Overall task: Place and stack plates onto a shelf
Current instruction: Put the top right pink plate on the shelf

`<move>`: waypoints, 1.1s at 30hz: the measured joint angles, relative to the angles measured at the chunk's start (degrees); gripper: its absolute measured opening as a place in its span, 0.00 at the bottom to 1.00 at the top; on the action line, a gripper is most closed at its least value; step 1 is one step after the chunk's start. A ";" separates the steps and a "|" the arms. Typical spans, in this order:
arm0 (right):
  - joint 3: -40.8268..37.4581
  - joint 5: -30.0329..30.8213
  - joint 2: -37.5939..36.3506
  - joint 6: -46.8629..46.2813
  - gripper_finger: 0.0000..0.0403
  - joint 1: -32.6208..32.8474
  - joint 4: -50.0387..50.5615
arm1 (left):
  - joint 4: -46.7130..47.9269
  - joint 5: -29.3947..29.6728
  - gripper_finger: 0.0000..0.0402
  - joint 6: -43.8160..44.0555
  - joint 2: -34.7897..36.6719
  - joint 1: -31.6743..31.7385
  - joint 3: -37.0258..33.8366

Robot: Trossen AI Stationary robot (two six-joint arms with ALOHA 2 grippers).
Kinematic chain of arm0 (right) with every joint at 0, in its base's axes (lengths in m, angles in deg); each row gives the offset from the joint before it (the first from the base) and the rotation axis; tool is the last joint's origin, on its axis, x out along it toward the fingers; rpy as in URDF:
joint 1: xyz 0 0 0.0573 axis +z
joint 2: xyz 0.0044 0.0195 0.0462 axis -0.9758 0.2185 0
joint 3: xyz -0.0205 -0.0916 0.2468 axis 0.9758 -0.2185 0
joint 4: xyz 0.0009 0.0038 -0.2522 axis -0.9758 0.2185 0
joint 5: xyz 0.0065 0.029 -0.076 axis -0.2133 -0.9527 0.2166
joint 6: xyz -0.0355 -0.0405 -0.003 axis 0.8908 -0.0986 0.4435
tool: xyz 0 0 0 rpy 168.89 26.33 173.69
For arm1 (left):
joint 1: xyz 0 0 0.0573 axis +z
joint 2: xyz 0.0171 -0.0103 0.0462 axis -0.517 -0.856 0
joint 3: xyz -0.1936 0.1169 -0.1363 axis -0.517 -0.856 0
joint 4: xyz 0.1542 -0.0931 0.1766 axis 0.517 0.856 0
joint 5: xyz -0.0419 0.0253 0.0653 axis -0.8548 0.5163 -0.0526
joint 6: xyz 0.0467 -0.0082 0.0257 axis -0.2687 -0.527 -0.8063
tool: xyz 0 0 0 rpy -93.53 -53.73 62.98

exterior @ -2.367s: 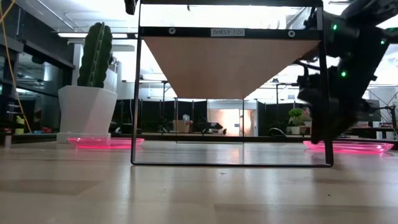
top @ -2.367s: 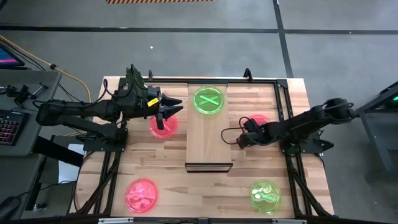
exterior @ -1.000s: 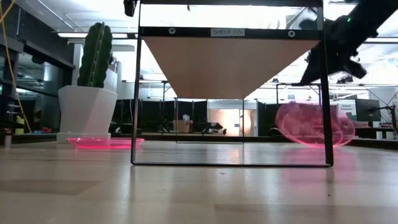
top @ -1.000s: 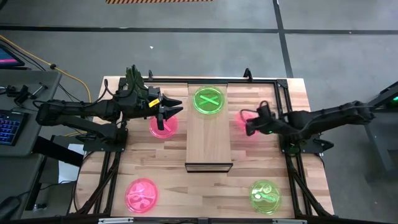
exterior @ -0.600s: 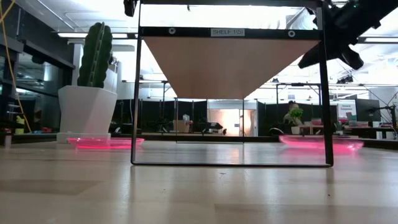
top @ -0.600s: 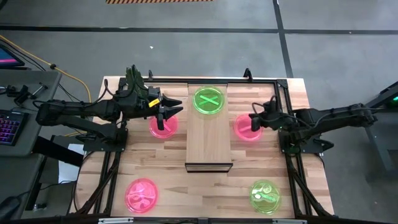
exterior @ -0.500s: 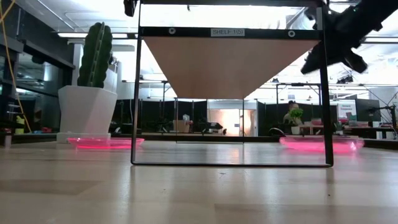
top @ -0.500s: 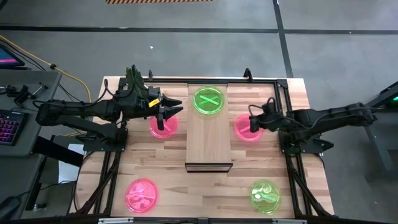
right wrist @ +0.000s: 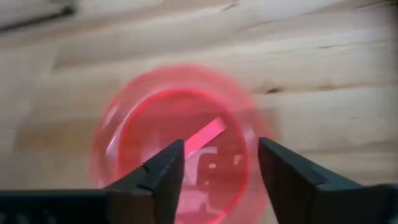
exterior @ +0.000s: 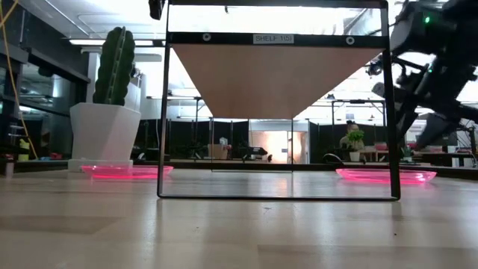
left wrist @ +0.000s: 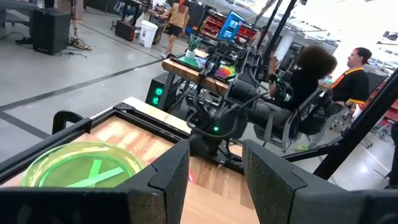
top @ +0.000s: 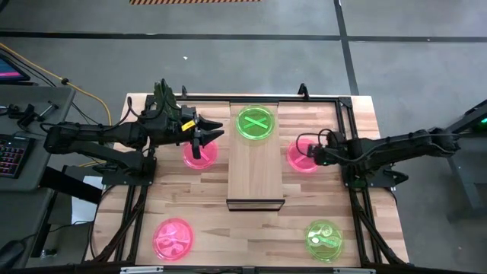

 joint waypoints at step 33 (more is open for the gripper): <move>-7.14 -8.01 10.79 -7.57 0.02 -12.08 -15.09 | 0.05 0.00 0.35 -2.17 0.00 -0.02 0.00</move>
